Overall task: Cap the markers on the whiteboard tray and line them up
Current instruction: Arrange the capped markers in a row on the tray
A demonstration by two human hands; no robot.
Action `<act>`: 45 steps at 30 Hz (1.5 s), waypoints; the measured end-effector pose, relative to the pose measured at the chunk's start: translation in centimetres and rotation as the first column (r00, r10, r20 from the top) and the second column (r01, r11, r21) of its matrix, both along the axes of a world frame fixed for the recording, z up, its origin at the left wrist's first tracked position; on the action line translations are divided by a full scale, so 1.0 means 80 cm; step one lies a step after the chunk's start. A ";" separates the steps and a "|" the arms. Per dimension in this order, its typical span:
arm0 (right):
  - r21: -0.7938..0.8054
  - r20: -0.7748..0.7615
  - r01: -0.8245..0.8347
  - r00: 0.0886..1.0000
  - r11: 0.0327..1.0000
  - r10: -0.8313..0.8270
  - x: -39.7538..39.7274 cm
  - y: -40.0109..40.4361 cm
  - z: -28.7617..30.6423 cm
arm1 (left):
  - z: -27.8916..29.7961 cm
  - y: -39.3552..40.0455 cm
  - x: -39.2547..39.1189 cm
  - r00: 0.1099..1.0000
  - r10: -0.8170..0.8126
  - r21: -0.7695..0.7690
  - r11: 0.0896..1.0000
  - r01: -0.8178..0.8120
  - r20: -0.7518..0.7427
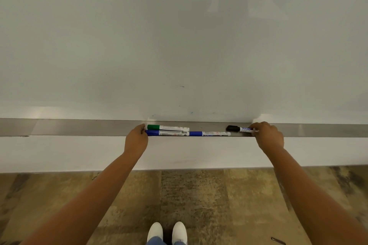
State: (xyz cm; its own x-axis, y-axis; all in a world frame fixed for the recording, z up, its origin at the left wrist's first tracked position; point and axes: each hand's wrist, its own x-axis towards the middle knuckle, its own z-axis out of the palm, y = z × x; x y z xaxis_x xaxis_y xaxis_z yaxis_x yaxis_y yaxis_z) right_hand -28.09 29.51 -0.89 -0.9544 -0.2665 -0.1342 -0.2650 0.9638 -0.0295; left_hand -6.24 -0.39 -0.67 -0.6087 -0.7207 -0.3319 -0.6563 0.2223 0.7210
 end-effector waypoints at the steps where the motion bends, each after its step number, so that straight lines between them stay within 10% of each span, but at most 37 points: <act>1: 0.012 0.004 -0.018 1.000 1.000 0.018 -0.001 0.001 0.001 | 0.001 0.000 0.000 1.000 0.000 0.003 1.000 0.000 0.000; 19: -0.027 -0.029 -0.358 0.933 0.933 0.358 0.043 -0.079 0.000 | -0.005 -0.004 -0.002 1.000 -0.010 0.016 1.000 0.010 -0.011; 28: -0.428 0.055 0.109 0.994 0.897 -0.095 0.040 -0.051 -0.002 | -0.002 -0.006 -0.004 0.999 0.025 0.037 0.999 -0.024 -0.035; 45: -0.465 0.167 0.124 0.985 0.877 -0.051 0.054 -0.073 -0.016 | -0.004 -0.004 -0.007 0.998 0.060 0.080 0.995 -0.057 -0.033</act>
State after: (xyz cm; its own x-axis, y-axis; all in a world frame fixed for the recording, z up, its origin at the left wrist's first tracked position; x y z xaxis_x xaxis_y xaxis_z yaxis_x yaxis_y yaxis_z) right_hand -23.75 23.67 -2.14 -0.9563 -0.2495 -0.1521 -0.1379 0.8443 -0.5178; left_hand -6.83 -0.73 -0.99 -0.5785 -0.7280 -0.3679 -0.6403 0.1259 0.7577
